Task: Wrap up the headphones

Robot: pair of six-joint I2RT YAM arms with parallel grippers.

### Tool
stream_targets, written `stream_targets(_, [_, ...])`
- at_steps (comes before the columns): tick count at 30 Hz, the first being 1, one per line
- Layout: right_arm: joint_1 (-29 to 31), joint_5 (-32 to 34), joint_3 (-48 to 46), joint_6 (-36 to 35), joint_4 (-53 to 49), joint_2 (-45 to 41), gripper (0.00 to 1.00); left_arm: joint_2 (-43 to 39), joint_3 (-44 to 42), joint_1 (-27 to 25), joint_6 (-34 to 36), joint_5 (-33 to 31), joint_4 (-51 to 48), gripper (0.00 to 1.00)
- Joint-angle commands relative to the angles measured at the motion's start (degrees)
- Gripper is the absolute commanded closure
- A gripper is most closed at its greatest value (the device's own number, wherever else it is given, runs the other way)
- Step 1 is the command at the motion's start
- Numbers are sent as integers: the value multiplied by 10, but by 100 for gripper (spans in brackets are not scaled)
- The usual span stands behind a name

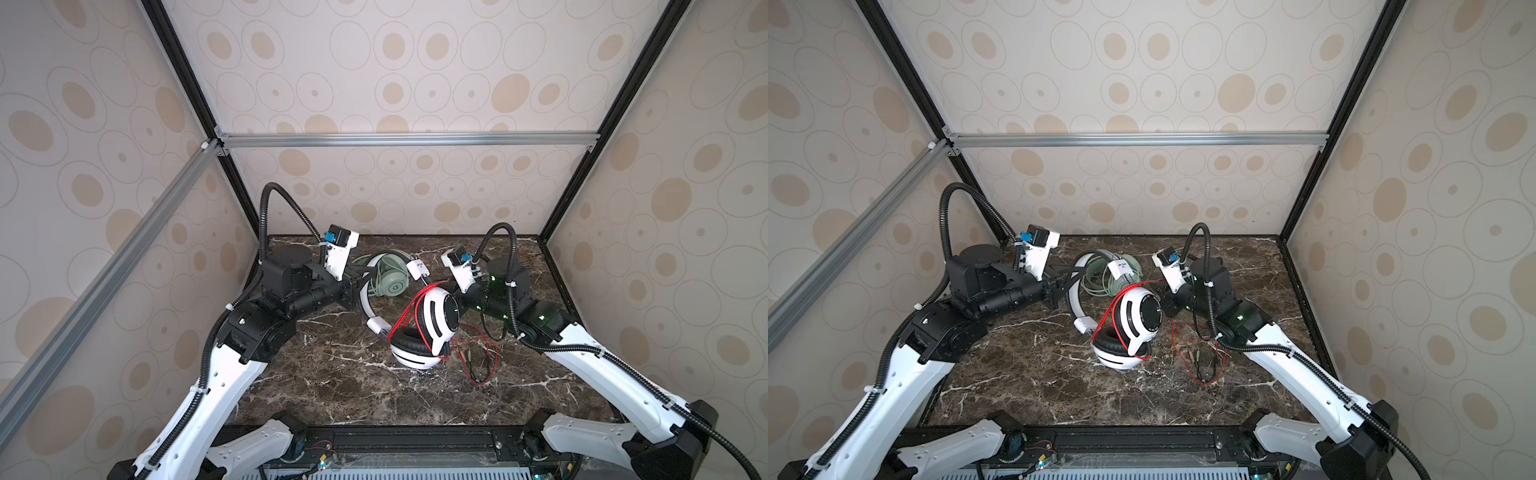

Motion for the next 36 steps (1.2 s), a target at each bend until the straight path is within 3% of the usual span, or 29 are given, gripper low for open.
stream_targets(1, [-4, -10, -13, 17, 40, -12, 87, 4, 53, -3, -35, 32, 50, 100])
stream_targets(19, [-4, -13, -75, 67, 108, -17, 87, 44, 146, -3, -120, 56, 157, 100])
stream_targets(36, [-3, -16, -134, 105, 172, 0, 87, 77, 221, -3, -164, 1, 215, 100])
